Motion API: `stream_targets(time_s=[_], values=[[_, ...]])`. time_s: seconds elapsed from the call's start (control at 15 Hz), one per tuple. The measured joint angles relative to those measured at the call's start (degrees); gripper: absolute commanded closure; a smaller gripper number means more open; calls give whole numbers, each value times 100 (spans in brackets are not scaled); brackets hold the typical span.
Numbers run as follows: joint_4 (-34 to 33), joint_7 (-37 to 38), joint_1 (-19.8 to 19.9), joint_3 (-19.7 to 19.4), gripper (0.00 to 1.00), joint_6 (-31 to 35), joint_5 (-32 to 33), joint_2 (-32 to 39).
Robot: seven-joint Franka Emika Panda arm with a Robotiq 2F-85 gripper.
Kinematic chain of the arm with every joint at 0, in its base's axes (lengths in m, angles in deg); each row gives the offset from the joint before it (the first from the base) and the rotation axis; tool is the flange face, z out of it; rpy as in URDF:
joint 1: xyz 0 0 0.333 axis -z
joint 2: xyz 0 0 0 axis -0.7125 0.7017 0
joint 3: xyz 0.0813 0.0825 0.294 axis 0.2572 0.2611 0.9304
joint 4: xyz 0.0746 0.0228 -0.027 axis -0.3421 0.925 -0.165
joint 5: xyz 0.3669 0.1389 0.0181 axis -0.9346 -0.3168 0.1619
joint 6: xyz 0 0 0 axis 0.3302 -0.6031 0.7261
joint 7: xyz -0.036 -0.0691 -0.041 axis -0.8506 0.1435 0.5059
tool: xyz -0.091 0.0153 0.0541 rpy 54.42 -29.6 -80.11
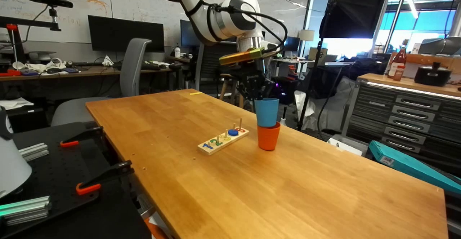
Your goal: Put the blue cup in the orange cup
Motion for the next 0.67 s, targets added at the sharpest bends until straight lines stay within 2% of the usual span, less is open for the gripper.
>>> stream_targets(time_s=[0.67], values=[[-93, 0, 25, 0, 98, 0, -123, 35]])
